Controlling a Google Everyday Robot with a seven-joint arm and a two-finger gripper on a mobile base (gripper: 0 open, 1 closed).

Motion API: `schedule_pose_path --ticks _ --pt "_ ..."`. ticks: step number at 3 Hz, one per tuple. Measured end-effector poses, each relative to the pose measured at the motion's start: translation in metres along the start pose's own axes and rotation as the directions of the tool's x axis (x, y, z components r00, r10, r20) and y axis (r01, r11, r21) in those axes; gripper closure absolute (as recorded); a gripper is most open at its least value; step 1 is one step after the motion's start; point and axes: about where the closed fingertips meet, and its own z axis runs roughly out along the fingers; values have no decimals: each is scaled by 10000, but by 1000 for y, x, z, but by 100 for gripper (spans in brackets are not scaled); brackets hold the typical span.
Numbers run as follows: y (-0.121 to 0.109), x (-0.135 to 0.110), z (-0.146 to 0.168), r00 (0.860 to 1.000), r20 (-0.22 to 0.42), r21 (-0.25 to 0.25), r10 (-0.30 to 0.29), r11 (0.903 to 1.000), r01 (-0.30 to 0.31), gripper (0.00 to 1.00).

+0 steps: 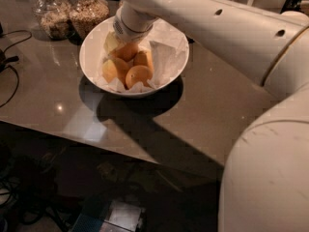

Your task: Pick orange from white bowl

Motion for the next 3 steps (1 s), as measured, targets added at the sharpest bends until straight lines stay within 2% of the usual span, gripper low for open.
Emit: schedule_pose_path --ticks 1,2,3 --pt "-1 12 -26 9995 -45 215 -308 9993 309 100" --pt "-5 19 -51 9973 38 62 -727 9973 727 87" --pt "-10 25 -68 9903 -67 -763 -1387 9875 1378 63"
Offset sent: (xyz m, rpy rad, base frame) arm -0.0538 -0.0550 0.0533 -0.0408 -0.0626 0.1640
